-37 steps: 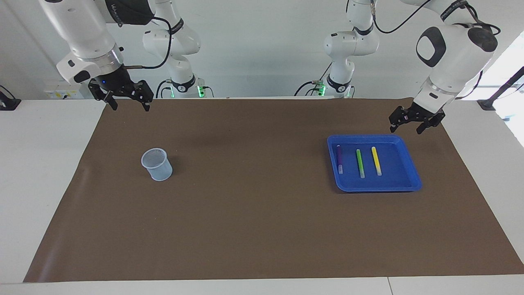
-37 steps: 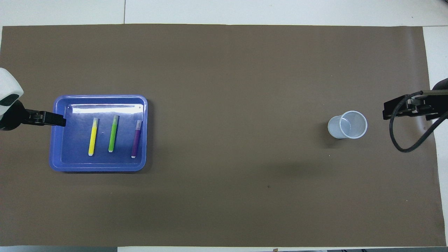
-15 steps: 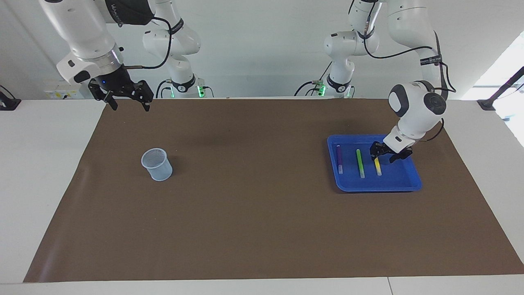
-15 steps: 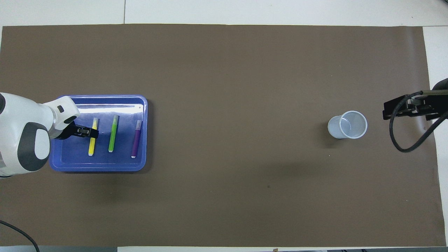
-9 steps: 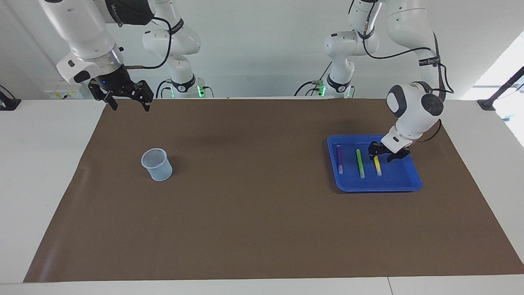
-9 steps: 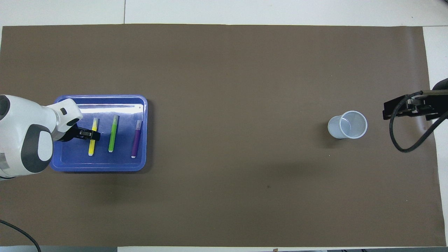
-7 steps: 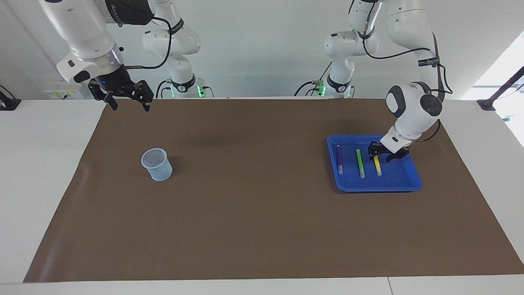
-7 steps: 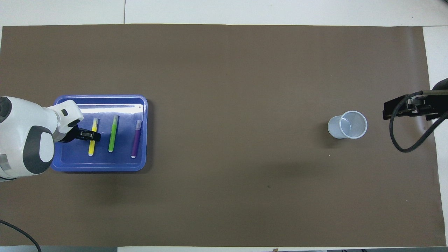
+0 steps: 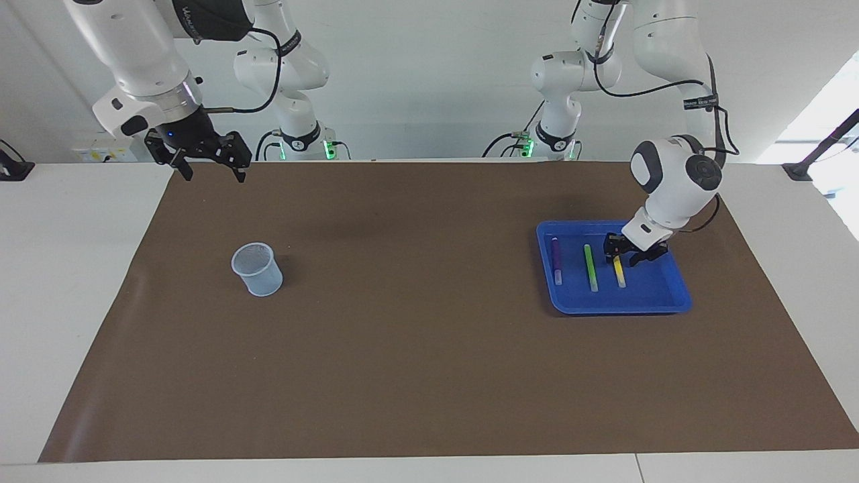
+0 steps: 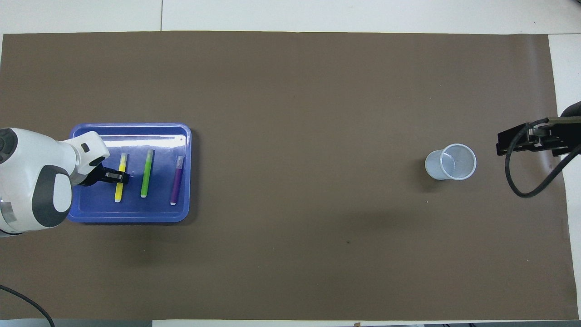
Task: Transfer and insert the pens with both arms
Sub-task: 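Lower the left gripper onto the yellow pen in the tray, then grasp the yellow pen with the left gripper and lift it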
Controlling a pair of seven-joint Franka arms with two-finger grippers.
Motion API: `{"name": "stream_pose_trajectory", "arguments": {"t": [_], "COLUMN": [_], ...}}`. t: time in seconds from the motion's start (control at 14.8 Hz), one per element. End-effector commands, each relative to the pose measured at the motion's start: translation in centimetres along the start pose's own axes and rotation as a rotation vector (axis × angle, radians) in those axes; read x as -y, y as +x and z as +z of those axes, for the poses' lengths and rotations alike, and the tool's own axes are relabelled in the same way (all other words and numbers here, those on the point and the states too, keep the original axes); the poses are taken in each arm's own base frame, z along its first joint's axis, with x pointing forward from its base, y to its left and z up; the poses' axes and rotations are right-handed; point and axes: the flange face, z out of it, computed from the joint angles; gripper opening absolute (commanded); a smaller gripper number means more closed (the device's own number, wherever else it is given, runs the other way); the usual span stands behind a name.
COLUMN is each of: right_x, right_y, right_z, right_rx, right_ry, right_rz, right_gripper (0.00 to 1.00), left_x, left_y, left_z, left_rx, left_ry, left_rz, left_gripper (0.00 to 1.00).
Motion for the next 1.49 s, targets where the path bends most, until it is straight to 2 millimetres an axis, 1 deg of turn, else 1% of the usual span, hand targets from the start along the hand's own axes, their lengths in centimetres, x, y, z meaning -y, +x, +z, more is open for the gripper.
{"name": "stream_pose_trajectory", "arguments": {"t": [0.0,0.14,0.27,0.47,0.54,1.01,1.08,1.28,1.42], "right_x": [-0.1,0.0,-0.1,-0.1,0.0,-0.1,-0.1,-0.2,-0.1], "right_y": [-0.2,-0.3,-0.2,-0.2,-0.3,-0.2,-0.2,-0.2,-0.2], "right_z": [0.1,0.1,0.2,0.1,0.1,0.2,0.1,0.1,0.1], "right_rx": [-0.003,-0.003,-0.001,-0.003,-0.003,-0.001,-0.003,-0.003,-0.003], "right_ry": [0.015,0.015,0.015,0.015,0.015,0.015,0.015,0.015,0.015], "right_rz": [-0.003,-0.004,-0.003,-0.003,-0.004,-0.003,-0.003,-0.001,-0.003], "right_gripper": [1.00,1.00,1.00,1.00,1.00,1.00,1.00,1.00,1.00], "left_x": [-0.3,-0.3,-0.2,0.2,0.3,0.8,0.8,1.3,1.3], "left_y": [-0.3,-0.3,-0.3,-0.2,-0.2,0.6,0.8,1.9,2.3], "left_z": [0.1,0.1,0.1,0.0,-0.1,-1.0,-1.5,-4.4,-6.1], "left_rx": [-0.013,-0.013,-0.013,-0.016,-0.018,-0.021,-0.017,0.016,0.030], "left_ry": [0.009,0.009,0.009,0.011,0.010,0.010,0.009,-0.004,-0.010], "left_rz": [0.011,0.011,0.011,0.004,0.002,-0.010,-0.011,-0.014,-0.016], "left_gripper": [0.41,0.34,0.24,0.04,0.00,0.00,0.00,0.00,0.00]}}
